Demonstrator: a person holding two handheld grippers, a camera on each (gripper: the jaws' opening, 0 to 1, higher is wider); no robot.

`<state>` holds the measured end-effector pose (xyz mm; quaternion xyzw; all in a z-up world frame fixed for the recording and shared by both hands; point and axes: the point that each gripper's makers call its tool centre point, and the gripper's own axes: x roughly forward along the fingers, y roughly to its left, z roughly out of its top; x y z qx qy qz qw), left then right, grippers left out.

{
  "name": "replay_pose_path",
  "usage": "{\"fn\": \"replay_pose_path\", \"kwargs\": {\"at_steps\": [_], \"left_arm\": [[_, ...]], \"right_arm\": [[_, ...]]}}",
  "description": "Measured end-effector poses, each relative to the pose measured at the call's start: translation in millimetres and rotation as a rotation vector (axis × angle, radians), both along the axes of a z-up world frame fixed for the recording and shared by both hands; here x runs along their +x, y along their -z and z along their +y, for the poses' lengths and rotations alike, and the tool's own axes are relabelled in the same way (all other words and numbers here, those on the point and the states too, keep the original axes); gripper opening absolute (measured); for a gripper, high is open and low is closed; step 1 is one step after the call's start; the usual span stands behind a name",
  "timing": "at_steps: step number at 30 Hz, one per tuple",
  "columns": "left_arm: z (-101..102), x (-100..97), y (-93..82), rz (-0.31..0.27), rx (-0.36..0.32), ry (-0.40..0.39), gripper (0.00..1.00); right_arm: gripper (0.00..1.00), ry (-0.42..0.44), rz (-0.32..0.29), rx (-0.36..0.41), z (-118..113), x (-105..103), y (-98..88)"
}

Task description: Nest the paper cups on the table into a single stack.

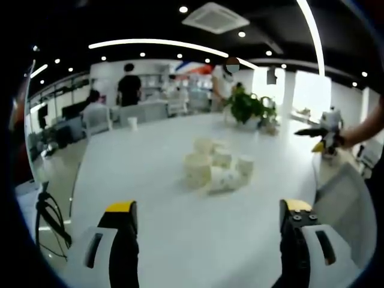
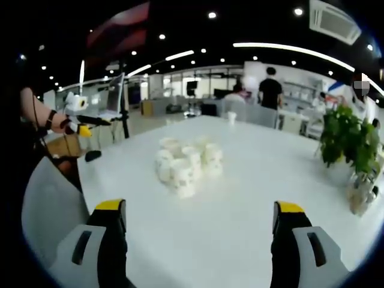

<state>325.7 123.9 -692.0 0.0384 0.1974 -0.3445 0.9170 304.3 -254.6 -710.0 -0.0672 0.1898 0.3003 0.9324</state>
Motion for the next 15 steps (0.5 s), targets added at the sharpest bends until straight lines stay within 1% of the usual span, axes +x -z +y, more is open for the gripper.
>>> {"fn": "replay_pose_path", "kwargs": {"at_steps": [7, 15], "left_arm": [[0.5, -1.7, 2.7, 0.005, -0.001, 0.0, 0.98], [-0.6, -2.1, 1.1, 0.003, -0.003, 0.001, 0.98]], "right_arm": [[1.0, 0.0, 0.003, -0.002, 0.0, -1.4, 0.5], [1.0, -0.001, 0.001, -0.003, 1.3, -1.3, -0.8]]}}
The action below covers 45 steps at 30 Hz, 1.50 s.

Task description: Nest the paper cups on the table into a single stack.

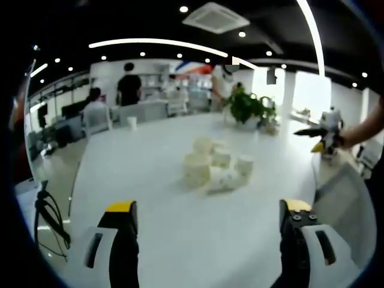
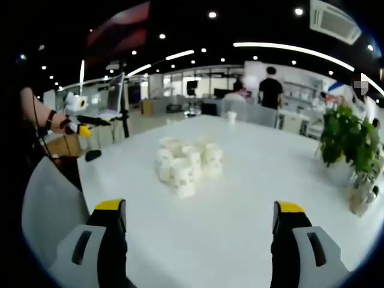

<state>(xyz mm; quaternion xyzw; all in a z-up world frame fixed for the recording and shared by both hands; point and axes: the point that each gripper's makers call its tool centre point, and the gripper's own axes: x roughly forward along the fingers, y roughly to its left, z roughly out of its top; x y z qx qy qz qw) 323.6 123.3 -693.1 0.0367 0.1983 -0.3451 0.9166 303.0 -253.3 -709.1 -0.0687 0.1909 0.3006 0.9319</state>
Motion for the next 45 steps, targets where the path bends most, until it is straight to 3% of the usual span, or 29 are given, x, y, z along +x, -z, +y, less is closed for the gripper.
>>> {"fn": "replay_pose_path", "kwargs": {"at_steps": [9, 21, 45], "left_arm": [[2, 0.5, -1.7, -0.003, -0.001, -0.004, 0.99], [-1, 2.7, -1.4, -0.007, -0.011, 0.001, 0.98], [-3, 1.9, 1.6, -0.001, -0.018, -0.005, 0.98]], "right_arm": [[1.0, 0.019, -0.02, 0.034, 5, 10, -13.8], [1.0, -0.005, -0.02, 0.025, 14, 20, -15.7], [1.0, -0.075, -0.077, 0.004, 37, 56, -40.4]]}}
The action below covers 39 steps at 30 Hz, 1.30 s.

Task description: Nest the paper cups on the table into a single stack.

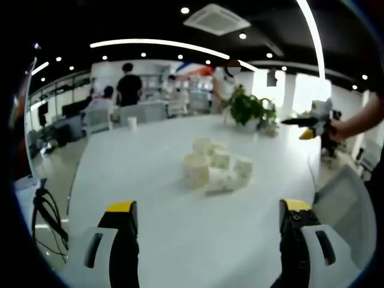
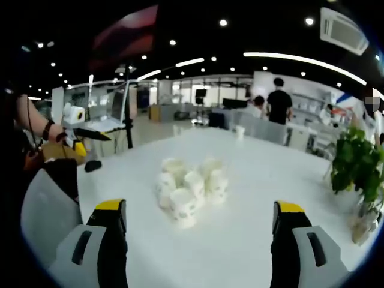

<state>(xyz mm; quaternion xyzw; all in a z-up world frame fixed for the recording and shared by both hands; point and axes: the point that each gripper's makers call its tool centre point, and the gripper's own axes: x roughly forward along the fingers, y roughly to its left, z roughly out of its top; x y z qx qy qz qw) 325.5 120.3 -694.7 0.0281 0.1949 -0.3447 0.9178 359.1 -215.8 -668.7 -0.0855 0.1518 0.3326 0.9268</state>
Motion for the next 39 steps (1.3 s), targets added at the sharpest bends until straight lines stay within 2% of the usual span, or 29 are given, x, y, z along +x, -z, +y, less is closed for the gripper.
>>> {"fn": "replay_pose_path", "kwargs": {"at_steps": [21, 39], "left_arm": [[-4, 0.3, 3.4, 0.002, -0.005, 0.004, 0.98], [-3, -2.0, 5.4, 0.009, -0.009, 0.0, 0.98]], "right_arm": [[0.99, -0.097, -0.04, -0.017, 39, 39, -22.5], [1.0, -0.175, -0.047, -0.037, 73, 64, -30.1]]}}
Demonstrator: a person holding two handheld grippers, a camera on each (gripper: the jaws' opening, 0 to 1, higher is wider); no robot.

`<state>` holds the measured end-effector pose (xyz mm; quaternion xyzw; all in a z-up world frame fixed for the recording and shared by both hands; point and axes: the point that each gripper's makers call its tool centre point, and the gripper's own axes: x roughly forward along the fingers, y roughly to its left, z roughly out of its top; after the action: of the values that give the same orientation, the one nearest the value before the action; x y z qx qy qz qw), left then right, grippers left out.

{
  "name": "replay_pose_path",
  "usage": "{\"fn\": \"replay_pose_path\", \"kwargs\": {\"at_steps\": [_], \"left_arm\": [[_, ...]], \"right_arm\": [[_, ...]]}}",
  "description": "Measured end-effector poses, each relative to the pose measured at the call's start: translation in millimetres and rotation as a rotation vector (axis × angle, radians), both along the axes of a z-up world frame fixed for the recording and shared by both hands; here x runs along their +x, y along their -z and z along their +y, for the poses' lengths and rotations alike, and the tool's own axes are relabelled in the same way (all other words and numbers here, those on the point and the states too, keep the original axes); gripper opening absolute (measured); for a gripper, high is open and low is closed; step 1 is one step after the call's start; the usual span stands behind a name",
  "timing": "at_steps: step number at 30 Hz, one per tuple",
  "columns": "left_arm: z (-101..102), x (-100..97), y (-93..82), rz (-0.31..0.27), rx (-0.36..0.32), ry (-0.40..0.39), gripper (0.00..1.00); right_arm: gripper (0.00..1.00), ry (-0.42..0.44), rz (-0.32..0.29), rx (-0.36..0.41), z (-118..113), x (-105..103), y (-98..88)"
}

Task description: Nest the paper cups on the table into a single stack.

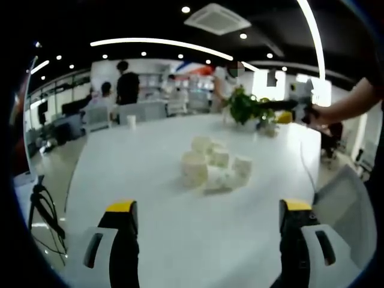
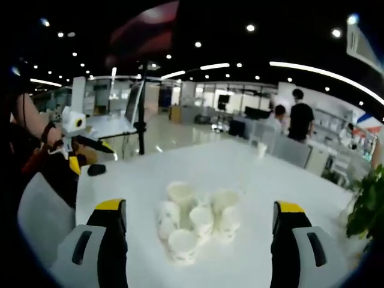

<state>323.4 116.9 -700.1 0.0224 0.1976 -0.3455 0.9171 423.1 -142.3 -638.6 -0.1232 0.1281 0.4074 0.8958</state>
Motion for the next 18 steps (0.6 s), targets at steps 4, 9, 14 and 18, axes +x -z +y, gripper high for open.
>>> {"fn": "replay_pose_path", "kwargs": {"at_steps": [4, 9, 14, 18], "left_arm": [[0, -0.5, 1.4, 0.002, 0.0, -0.001, 0.98], [0, -1.1, 2.5, 0.006, -0.004, -0.003, 0.98], [-1, -0.1, 3.0, 0.003, 0.0, 0.002, 0.98], [-2, 1.1, 4.0, 0.003, -0.004, 0.002, 0.98]], "right_arm": [[1.0, -0.012, -0.007, 0.006, 9, 6, -3.7], [1.0, -0.03, -0.005, 0.004, 21, 10, -3.8], [1.0, -0.041, -0.004, -0.003, 31, 16, -2.3], [1.0, -0.053, -0.002, -0.01, 40, 21, -0.4]]}}
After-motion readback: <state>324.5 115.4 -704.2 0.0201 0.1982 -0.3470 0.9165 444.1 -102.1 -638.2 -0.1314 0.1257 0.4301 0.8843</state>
